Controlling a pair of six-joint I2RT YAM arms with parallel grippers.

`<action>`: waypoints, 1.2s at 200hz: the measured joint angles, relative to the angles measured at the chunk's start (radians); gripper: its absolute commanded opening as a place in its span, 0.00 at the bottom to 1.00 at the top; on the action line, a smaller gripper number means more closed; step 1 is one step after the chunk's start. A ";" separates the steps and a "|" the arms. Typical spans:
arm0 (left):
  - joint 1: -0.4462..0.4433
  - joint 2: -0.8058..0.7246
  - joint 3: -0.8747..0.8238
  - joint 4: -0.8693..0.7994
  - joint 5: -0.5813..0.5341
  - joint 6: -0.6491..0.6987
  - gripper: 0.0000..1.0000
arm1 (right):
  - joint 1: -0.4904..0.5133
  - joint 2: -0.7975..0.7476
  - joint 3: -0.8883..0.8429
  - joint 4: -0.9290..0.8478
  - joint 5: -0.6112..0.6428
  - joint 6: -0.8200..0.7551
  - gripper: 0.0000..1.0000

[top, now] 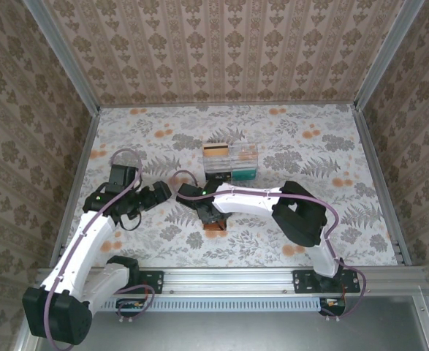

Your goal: Take the credit cards out of the card holder

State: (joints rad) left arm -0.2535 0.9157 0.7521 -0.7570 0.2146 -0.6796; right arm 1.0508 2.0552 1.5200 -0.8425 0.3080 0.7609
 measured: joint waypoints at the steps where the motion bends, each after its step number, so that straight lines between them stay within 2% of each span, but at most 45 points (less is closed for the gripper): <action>1: 0.000 0.000 0.000 0.000 0.000 0.000 1.00 | 0.000 0.000 0.000 0.000 -0.001 0.000 0.35; 11: 0.001 0.000 0.000 0.000 0.000 0.000 1.00 | 0.000 0.004 0.003 0.000 -0.001 -0.003 0.33; 41: 0.001 0.000 0.000 0.000 0.006 0.000 1.00 | 0.000 0.005 0.005 -0.005 0.002 -0.003 0.12; 66: 0.001 0.000 -0.006 0.005 0.029 0.000 0.99 | -0.001 -0.005 0.005 -0.006 0.007 -0.006 0.00; 91: 0.001 0.001 -0.034 0.040 0.080 -0.005 0.90 | -0.001 -0.013 -0.002 0.002 0.007 -0.005 0.00; 104: 0.001 0.005 -0.055 0.066 0.119 -0.016 0.78 | -0.001 -0.024 -0.015 0.013 0.006 -0.006 0.00; 119: 0.001 0.019 -0.075 0.100 0.163 -0.038 0.56 | -0.004 -0.045 -0.039 0.039 0.002 -0.006 0.00; 138: 0.001 0.046 -0.095 0.153 0.227 -0.056 0.23 | -0.010 -0.076 -0.072 0.082 -0.014 -0.006 0.00; 155: 0.000 0.085 -0.111 0.211 0.286 -0.085 0.00 | -0.018 -0.105 -0.102 0.127 -0.035 -0.006 0.00; 185: -0.024 0.192 -0.122 0.332 0.369 -0.141 0.00 | -0.032 -0.145 -0.153 0.212 -0.071 -0.006 0.00; 240: -0.151 0.418 -0.115 0.536 0.452 -0.240 0.00 | -0.039 -0.149 -0.173 0.289 -0.107 -0.010 0.00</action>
State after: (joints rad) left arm -0.4046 1.3334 0.6369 -0.2207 0.6666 -0.9195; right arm 1.0122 1.9060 1.3472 -0.5533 0.2012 0.7509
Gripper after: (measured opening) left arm 0.048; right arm 0.064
